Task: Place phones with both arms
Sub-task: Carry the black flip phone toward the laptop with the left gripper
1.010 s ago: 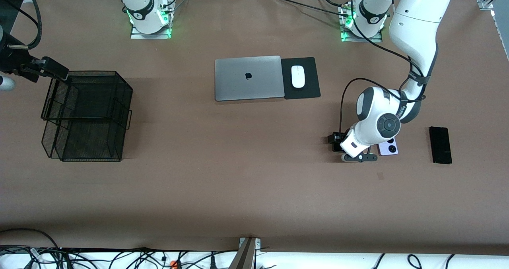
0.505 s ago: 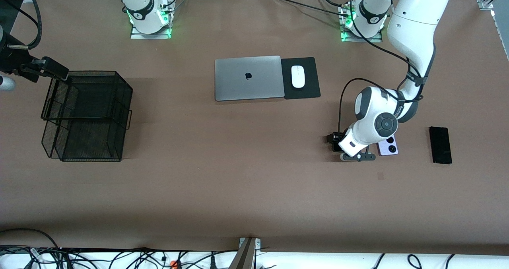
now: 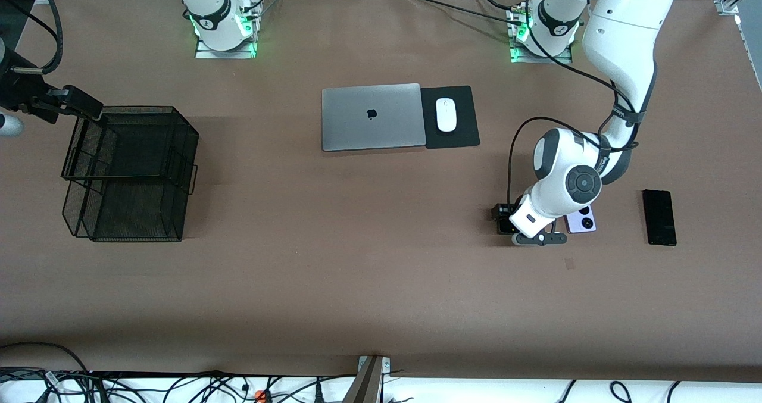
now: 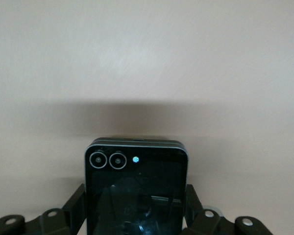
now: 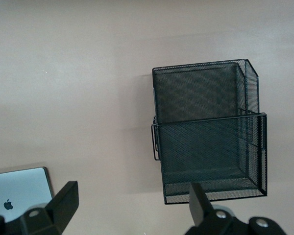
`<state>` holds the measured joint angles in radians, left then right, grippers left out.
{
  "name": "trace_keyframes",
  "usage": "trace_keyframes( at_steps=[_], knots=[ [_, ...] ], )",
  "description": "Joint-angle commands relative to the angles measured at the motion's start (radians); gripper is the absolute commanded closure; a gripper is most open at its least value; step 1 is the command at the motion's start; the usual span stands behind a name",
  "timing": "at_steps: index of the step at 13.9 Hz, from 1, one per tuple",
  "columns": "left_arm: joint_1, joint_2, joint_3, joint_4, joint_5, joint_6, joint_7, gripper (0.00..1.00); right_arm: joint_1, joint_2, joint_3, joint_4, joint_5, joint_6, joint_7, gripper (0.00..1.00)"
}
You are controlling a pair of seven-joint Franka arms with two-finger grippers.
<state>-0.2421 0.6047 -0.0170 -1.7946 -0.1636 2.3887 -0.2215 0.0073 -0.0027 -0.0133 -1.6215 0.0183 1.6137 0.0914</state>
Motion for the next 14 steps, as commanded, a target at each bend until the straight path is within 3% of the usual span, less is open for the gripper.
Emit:
trace_keyframes(
  at_steps=[1,3,6,10,12,14],
  knots=[
    [-0.095,-0.037,-0.026,0.184,-0.007,-0.162,-0.253,0.99,0.003,-0.003,-0.005,0.002,0.017,-0.009,0.005,0.00],
    [-0.184,0.035,-0.026,0.362,-0.010,-0.213,-0.440,0.98,0.003,-0.003,-0.005,0.002,0.016,-0.009,0.005,0.00],
    [-0.321,0.162,-0.026,0.522,-0.011,-0.204,-0.576,0.99,0.003,-0.003,-0.005,0.002,0.017,-0.009,0.005,0.00],
    [-0.433,0.352,-0.023,0.726,-0.011,-0.057,-0.636,0.98,0.003,-0.002,-0.005,0.002,0.017,-0.009,0.005,0.00],
    [-0.457,0.424,-0.024,0.803,-0.008,-0.046,-0.621,0.97,0.003,-0.002,-0.005,0.002,0.017,-0.009,0.005,0.00],
    [-0.485,0.451,-0.023,0.810,-0.007,-0.045,-0.553,0.97,0.003,-0.002,-0.005,0.002,0.017,-0.009,0.005,0.00]
  ],
)
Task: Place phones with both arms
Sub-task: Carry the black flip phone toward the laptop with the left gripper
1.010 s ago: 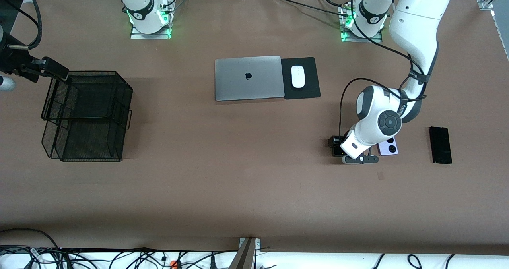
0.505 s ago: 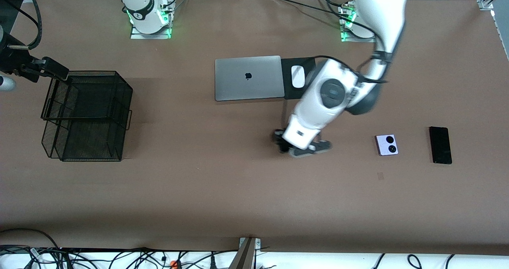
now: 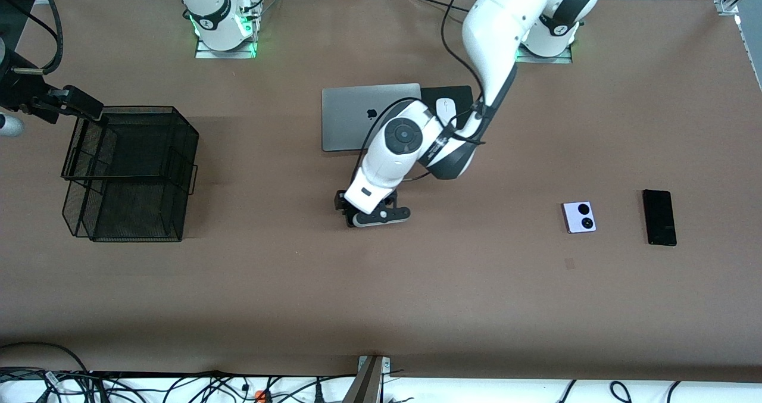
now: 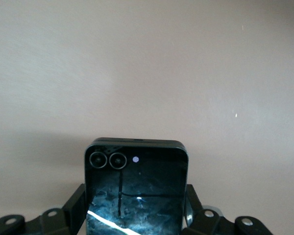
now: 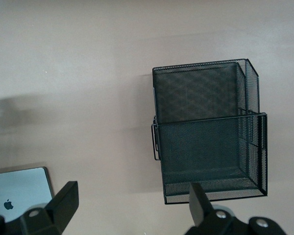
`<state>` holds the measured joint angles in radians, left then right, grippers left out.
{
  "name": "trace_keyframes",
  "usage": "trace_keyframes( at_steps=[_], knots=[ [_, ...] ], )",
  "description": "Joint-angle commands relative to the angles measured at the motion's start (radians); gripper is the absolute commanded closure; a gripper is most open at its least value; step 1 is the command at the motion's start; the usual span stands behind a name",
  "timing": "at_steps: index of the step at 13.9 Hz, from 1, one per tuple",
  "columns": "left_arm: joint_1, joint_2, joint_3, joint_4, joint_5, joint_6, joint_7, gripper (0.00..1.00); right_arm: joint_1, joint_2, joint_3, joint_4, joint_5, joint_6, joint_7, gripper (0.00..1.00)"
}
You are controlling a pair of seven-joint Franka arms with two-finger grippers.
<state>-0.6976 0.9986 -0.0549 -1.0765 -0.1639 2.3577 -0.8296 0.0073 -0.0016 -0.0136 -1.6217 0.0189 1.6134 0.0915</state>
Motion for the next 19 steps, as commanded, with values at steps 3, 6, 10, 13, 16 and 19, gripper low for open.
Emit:
trace_keyframes(
  at_steps=[3,6,10,13,16,19],
  knots=[
    [-0.054,0.100,0.021,0.090,-0.003,0.023,0.096,0.96,0.003,-0.003,-0.005,0.002,0.016,-0.009,0.005,0.00],
    [-0.069,0.126,0.023,0.089,-0.003,0.038,0.104,0.96,0.003,-0.003,-0.005,0.002,0.016,-0.010,0.005,0.00],
    [-0.085,0.146,0.024,0.089,0.000,0.040,0.106,0.75,0.003,-0.001,-0.005,0.003,0.013,-0.007,0.004,0.00],
    [-0.088,0.143,0.033,0.092,0.004,0.052,0.099,0.00,0.002,0.006,-0.005,0.006,0.016,-0.004,0.004,0.00],
    [-0.088,0.094,0.053,0.084,0.003,0.052,0.084,0.00,0.002,0.008,-0.005,0.006,0.016,-0.006,0.005,0.00],
    [-0.011,-0.064,0.055,0.015,0.007,-0.081,0.020,0.00,0.005,0.015,-0.003,0.008,0.007,-0.004,-0.001,0.00]
  ],
)
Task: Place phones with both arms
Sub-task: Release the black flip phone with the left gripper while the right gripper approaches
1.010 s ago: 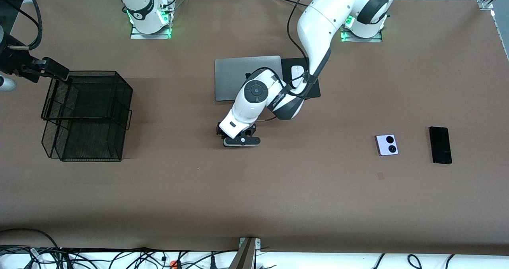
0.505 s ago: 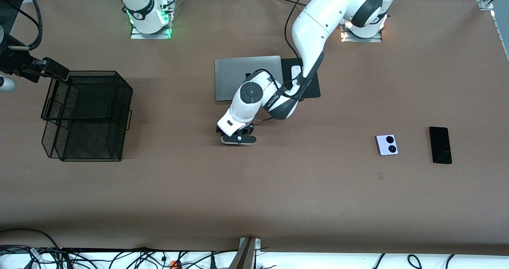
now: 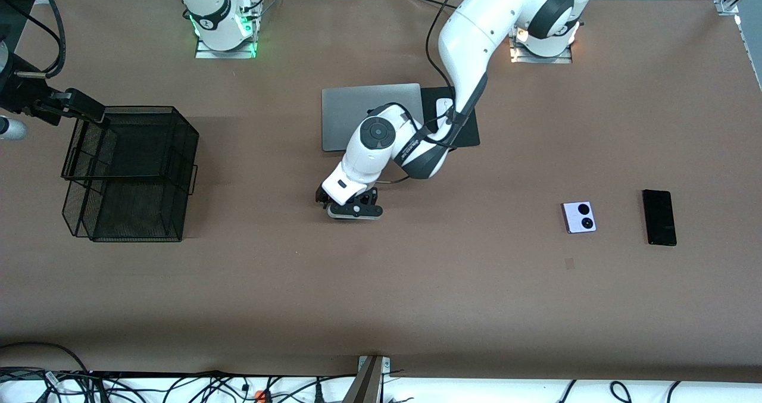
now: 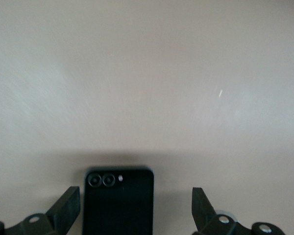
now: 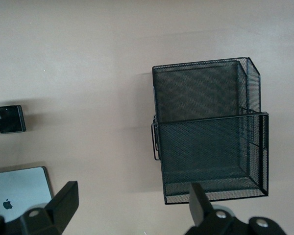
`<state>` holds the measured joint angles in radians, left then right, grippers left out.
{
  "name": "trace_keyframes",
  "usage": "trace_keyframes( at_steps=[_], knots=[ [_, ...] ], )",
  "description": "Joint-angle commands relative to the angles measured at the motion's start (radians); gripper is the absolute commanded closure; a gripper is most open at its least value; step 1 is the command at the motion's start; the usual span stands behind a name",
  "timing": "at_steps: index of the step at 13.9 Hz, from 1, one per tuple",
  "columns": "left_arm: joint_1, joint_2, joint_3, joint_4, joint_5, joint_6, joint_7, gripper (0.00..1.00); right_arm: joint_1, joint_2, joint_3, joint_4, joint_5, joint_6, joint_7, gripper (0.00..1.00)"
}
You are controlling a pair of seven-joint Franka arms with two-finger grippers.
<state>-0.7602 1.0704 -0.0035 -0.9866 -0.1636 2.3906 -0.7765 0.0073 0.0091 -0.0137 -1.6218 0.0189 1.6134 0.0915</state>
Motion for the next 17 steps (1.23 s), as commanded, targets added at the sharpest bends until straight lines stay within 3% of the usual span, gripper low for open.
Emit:
trace_keyframes(
  at_steps=[1,4,8,11,14,17],
  knots=[
    [0.083,-0.206,0.007,-0.119,0.010,-0.199,-0.040,0.00,0.002,0.009,-0.003,0.008,0.010,-0.010,0.004,0.00],
    [0.229,-0.405,0.016,-0.235,0.013,-0.417,-0.020,0.00,-0.013,0.044,-0.005,0.008,0.013,-0.010,-0.004,0.00],
    [0.439,-0.640,0.016,-0.507,0.047,-0.459,0.139,0.00,0.025,0.188,0.014,0.013,0.027,0.003,0.007,0.00],
    [0.573,-0.678,0.016,-0.607,0.081,-0.476,0.356,0.00,0.147,0.311,0.017,0.014,0.070,0.150,0.058,0.00],
    [0.660,-0.667,0.014,-0.700,0.177,-0.440,0.440,0.00,0.291,0.428,0.017,0.016,0.061,0.351,0.284,0.00],
    [0.745,-0.667,0.013,-0.843,0.181,-0.261,0.537,0.00,0.414,0.537,0.014,0.017,0.059,0.508,0.465,0.00]
  ],
)
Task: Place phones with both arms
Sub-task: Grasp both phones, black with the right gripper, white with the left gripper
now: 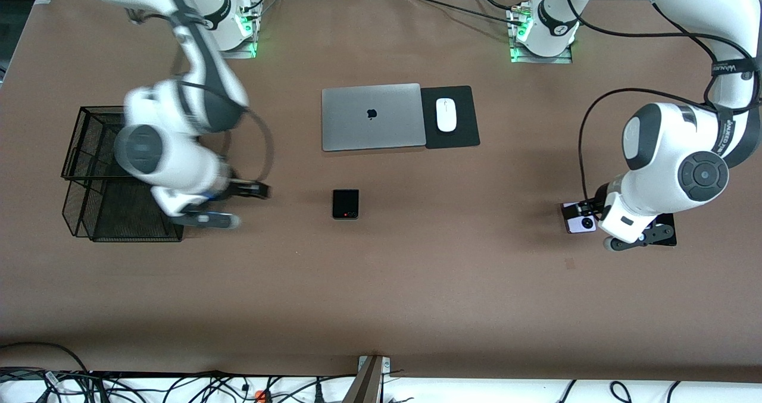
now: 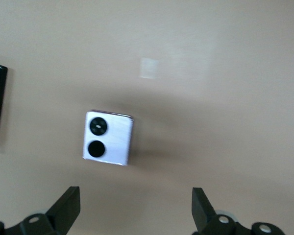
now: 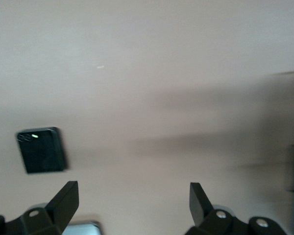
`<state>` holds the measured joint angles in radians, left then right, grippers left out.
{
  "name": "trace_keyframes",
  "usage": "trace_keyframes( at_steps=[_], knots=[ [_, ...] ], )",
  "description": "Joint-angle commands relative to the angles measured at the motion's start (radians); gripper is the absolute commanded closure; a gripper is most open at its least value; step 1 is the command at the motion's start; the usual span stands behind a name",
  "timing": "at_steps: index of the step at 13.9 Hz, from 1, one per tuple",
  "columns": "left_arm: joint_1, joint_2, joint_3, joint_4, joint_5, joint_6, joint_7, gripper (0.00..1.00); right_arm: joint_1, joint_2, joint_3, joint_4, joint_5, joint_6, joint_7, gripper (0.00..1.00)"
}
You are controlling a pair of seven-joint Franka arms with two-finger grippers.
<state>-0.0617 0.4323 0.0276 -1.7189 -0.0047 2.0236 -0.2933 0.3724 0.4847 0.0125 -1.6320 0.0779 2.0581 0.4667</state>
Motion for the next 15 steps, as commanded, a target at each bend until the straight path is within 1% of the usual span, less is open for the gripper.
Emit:
trace_keyframes(
  at_steps=[1,3,5,7,8,10,13,15],
  knots=[
    [0.060,-0.020,-0.018,-0.158,0.022,0.180,0.059,0.00,0.066,0.099,-0.012,0.029,0.003,0.124,0.124,0.00],
    [0.074,0.005,-0.017,-0.243,0.022,0.332,0.066,0.00,0.133,0.182,-0.012,0.062,0.000,0.218,0.205,0.00],
    [0.077,0.040,-0.017,-0.264,0.023,0.377,0.072,0.00,0.210,0.259,-0.022,0.107,-0.018,0.299,0.301,0.00],
    [0.077,0.060,-0.017,-0.265,0.025,0.395,0.118,0.00,0.246,0.307,-0.023,0.115,-0.099,0.344,0.339,0.00],
    [0.079,0.065,-0.017,-0.265,0.025,0.395,0.147,0.00,0.249,0.318,-0.022,0.115,-0.130,0.353,0.342,0.00],
    [0.082,0.075,-0.015,-0.263,0.025,0.399,0.187,0.00,0.258,0.331,-0.022,0.115,-0.150,0.355,0.340,0.00],
    [0.095,0.098,-0.015,-0.263,0.026,0.438,0.232,0.00,0.278,0.342,-0.022,0.115,-0.153,0.356,0.339,0.00],
    [0.117,0.108,-0.017,-0.261,0.061,0.443,0.249,0.00,0.281,0.345,-0.022,0.109,-0.155,0.355,0.334,0.00]
  ],
)
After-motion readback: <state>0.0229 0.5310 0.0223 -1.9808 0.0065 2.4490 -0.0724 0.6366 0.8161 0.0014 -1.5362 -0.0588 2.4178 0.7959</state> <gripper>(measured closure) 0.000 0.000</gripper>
